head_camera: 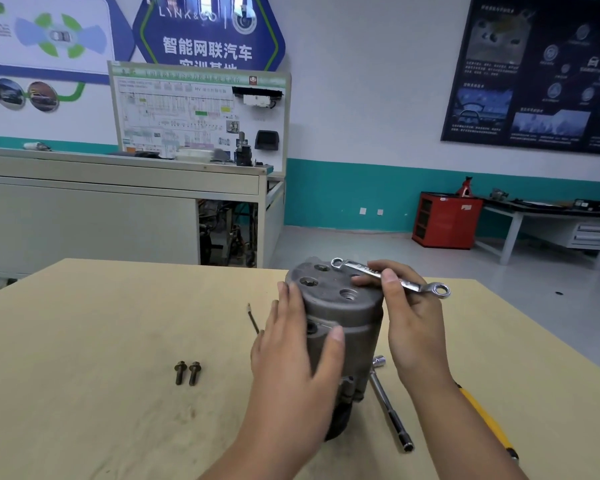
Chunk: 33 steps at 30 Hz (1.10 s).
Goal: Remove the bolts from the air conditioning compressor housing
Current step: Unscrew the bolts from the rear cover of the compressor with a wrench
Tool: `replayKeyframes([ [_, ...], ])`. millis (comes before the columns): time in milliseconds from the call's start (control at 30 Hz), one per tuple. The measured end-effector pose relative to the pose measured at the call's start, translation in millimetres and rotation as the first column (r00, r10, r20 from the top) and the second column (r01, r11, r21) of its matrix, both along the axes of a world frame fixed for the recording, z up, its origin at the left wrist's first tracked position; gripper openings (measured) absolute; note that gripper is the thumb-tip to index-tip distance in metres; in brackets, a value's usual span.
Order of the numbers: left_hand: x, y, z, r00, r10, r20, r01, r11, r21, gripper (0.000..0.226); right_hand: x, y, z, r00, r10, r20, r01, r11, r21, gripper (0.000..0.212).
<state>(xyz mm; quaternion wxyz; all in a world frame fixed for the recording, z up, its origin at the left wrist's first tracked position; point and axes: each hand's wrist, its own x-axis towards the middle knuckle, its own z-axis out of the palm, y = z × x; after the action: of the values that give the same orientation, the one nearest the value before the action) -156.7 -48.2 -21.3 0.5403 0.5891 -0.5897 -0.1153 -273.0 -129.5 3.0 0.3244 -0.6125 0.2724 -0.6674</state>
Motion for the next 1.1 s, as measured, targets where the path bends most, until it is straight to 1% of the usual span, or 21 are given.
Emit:
replayKeyframes([
  [67, -7.6, 4.8, -0.1, 0.999, 0.003, 0.037, -0.004, 1.0, 0.017, 0.066, -1.0, 1.2, -0.8, 0.999, -0.039, -0.001, 0.039, 0.999, -0.019, 0.015],
  [100, -11.4, 7.4, -0.4, 1.0, 0.001, 0.022, -0.001, 1.0, 0.006, 0.07, -0.7, 3.2, -2.0, 0.998, -0.062, 0.007, 0.062, 0.998, -0.026, 0.014],
  [133, -14.7, 9.8, 0.0, 1.0, -0.002, -0.021, 0.001, 1.0, -0.02, 0.073, -0.4, 5.5, -3.0, 0.996, -0.083, 0.014, 0.084, 0.996, -0.036, 0.016],
  [200, -17.2, 10.7, 2.8, 0.993, 0.008, -0.116, -0.019, 0.995, -0.094, 0.07, 0.3, 9.9, -2.8, 0.994, -0.105, 0.019, 0.106, 0.993, -0.058, 0.019],
  [300, -6.5, 1.1, 7.9, 0.982, 0.055, -0.182, -0.095, 0.971, -0.219, 0.059, 1.3, 14.5, 1.8, 0.997, -0.082, 0.007, 0.083, 0.993, -0.079, 0.019],
  [367, 8.1, -9.7, 10.4, 0.975, 0.056, -0.215, -0.113, 0.958, -0.265, 0.055, 1.8, 15.5, 4.3, 0.999, -0.05, -0.011, 0.049, 0.996, -0.075, 0.02],
  [433, 22.7, -18.7, 13.5, 0.978, 0.065, -0.2, -0.118, 0.956, -0.268, 0.058, 1.6, 14.3, 5.5, 0.999, -0.033, -0.034, 0.031, 0.997, -0.066, 0.022],
  [467, 29.5, -23.0, 15.0, 0.979, 0.064, -0.192, -0.114, 0.959, -0.26, 0.055, 1.3, 13.1, 5.9, 0.998, -0.037, -0.051, 0.034, 0.997, -0.064, 0.022],
  [533, 41.4, -33.1, 18.9, 0.985, 0.034, -0.17, -0.07, 0.976, -0.207, 0.043, 0.4, 10.1, 6.7, 0.996, -0.051, -0.078, 0.046, 0.997, -0.06, 0.022],
  [567, 46.8, -37.9, 21.1, 0.988, 0.013, -0.152, -0.035, 0.989, -0.147, 0.038, 0.1, 8.5, 7.2, 0.995, -0.054, -0.08, 0.05, 0.997, -0.056, 0.022],
  [600, 50.9, -41.7, 23.4, 0.992, -0.018, -0.125, 0.008, 0.997, -0.075, 0.041, -0.1, 7.2, 7.6, 0.996, -0.052, -0.075, 0.048, 0.998, -0.051, 0.022],
  [633, 54.1, -45.8, 23.7, 0.995, -0.045, -0.086, 0.044, 0.999, -0.015, 0.052, -0.4, 5.7, 8.5, 0.997, -0.044, -0.065, 0.042, 0.998, -0.042, 0.023],
  [667, 55.8, -49.1, 22.6, 0.997, -0.064, -0.039, 0.065, 0.997, 0.03, 0.062, -0.9, 4.3, 9.3, 0.998, -0.032, -0.05, 0.031, 0.999, -0.028, 0.024],
  [700, 55.9, -51.2, 21.6, 0.997, -0.075, 0.003, 0.075, 0.996, 0.053, 0.067, -1.5, 3.3, 10.4, 0.999, -0.015, -0.033, 0.015, 1.0, -0.011, 0.025],
  [733, 54.6, -51.5, 20.8, 0.997, -0.076, 0.022, 0.075, 0.996, 0.046, 0.067, -2.7, 2.8, 11.6, 1.0, 0.006, -0.018, -0.006, 1.0, 0.008, 0.026],
  [800, 50.1, -49.6, 17.4, 0.999, -0.04, 0.016, 0.04, 0.999, -0.02, 0.063, -5.5, 3.8, 13.7, 0.998, 0.059, -0.012, -0.058, 0.998, 0.033, 0.028],
  [900, 38.6, -42.0, 12.0, 0.999, 0.028, -0.018, -0.03, 0.996, -0.085, 0.061, -10.2, 10.4, 15.4, 0.994, 0.098, -0.041, -0.098, 0.995, 0.011, 0.027],
  [1000, 25.2, -34.6, 4.7, 0.997, 0.082, 0.016, -0.079, 0.988, -0.135, 0.056, -15.3, 19.2, 14.6, 0.998, 0.049, -0.03, -0.049, 0.999, -0.008, 0.023],
  [1100, 12.9, -27.4, -0.8, 0.99, 0.129, 0.055, -0.117, 0.976, -0.183, 0.059, -20.2, 29.9, 11.9, 0.996, -0.05, -0.071, 0.048, 0.998, -0.031, 0.02],
])
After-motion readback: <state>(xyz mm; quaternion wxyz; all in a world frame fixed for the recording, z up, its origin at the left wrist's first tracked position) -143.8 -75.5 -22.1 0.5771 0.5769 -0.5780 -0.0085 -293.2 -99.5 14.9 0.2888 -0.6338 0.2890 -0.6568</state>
